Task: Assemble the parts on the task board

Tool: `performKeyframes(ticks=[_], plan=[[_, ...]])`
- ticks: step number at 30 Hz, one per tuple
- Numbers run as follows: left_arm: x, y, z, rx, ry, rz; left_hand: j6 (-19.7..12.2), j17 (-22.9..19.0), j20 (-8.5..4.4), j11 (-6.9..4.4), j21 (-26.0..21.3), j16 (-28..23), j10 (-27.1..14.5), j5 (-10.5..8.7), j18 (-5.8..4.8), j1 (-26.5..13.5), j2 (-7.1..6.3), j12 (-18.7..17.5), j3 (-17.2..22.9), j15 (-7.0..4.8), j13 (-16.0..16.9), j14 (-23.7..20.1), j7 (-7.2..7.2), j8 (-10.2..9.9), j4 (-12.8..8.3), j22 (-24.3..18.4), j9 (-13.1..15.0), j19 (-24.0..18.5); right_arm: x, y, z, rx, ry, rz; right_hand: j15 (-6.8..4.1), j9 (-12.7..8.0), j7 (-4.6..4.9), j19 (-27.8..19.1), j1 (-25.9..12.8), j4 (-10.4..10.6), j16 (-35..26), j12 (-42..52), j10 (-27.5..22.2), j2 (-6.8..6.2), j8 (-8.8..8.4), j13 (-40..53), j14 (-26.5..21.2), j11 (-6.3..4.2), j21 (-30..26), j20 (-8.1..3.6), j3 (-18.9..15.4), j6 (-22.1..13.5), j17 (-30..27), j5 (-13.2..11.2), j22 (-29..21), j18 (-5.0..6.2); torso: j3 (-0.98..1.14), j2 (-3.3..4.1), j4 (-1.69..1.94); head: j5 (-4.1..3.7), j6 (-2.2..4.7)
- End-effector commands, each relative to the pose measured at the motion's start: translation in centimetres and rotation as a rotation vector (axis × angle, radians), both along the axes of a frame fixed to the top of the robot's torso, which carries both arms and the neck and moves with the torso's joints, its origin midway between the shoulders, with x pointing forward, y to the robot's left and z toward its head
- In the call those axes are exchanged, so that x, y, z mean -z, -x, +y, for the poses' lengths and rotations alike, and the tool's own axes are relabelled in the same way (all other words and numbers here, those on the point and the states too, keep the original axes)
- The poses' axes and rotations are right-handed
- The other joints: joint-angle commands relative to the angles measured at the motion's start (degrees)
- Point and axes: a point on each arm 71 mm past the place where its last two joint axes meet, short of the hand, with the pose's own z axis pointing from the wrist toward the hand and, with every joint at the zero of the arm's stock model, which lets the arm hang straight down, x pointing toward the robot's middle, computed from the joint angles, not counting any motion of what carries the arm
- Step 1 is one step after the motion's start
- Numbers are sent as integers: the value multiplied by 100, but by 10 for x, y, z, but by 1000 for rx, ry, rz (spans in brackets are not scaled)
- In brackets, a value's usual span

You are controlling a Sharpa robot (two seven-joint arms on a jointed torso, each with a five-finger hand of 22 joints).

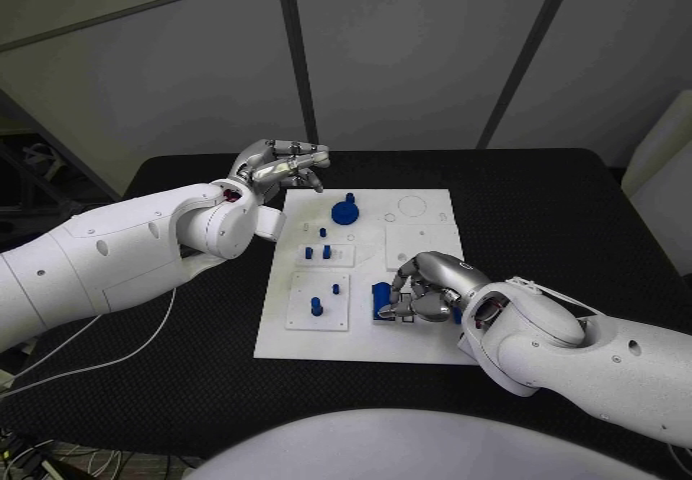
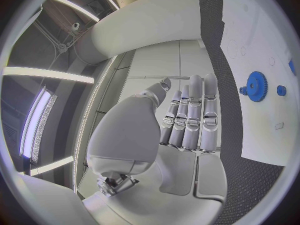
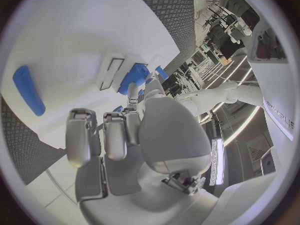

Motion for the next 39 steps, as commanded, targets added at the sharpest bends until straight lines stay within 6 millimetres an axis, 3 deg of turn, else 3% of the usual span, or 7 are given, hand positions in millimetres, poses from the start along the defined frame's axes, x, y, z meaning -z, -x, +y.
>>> performKeyframes(ticks=[1,12,18,28,30,34,39], plan=[[-1,0,-1,13,2,-4,34,-6,10,8,-32,28,-37,11,19,2,54,21,-28,1,-6,-55,3,25,13,-8,7,-2,0,-2,-1,-4,26,-1,-45,-4,-7,367,67,-34,25,-6,9,73,-31,523,499,-11,36,-56,-21,42,997,2,1014,-46,-1,-10,-18,9,-10],[-1,0,-1,15,2,0,34,-7,10,8,-32,28,-38,11,19,3,55,23,-28,1,-6,-56,3,25,12,-9,7,-3,1,-1,-5,-14,48,15,-42,-4,0,361,119,-81,22,-20,2,21,-37,519,497,-5,29,-55,-84,46,994,-129,1007,-44,1,-12,-14,-2,-15],[-1,0,-1,15,1,1,33,-13,11,8,-37,29,-47,12,20,10,61,31,-29,1,-8,-63,3,27,8,-10,6,-6,2,0,-4,-23,47,17,-28,-1,23,357,96,-89,21,-39,-9,-20,-40,513,497,14,23,-47,-172,43,995,-350,1002,-42,1,-9,-13,0,-15],[-1,0,0,12,-1,2,31,-15,11,8,-38,30,-51,12,20,17,61,35,-29,0,-9,-65,4,27,2,-10,6,-7,-4,4,-10,-21,-15,5,50,-102,141,347,-490,374,21,-167,-95,-358,-276,436,497,111,7,11,-548,-212,998,-487,988,-39,4,-14,-26,-5,-5],[-1,0,0,12,-1,2,31,-15,11,8,-38,30,-51,12,20,17,61,35,-29,0,-9,-65,4,27,2,-10,6,-7,-7,6,-15,-13,-33,-5,60,-124,154,349,-458,414,22,-165,-95,-335,-320,440,497,125,11,22,-517,-229,999,-481,993,-40,7,-18,-30,-14,3],[0,0,1,11,-1,2,31,-15,11,8,-38,30,-51,12,20,17,61,35,-29,0,-9,-65,4,27,2,-10,6,-7,-12,9,-31,23,-78,-6,88,-185,187,349,-231,385,14,-176,-102,-131,-433,437,495,154,10,53,-403,-213,989,-425,994,-39,6,-27,-37,-42,17],[0,0,1,10,-1,2,31,-15,11,8,-38,30,-51,12,20,17,61,35,-29,0,-9,-65,4,27,2,-10,6,-7,-14,10,-58,84,-83,0,145,-371,285,331,93,249,-16,-286,-159,110,-773,368,484,218,-16,100,-297,-273,946,52,964,-31,9,-46,-53,-69,30]])
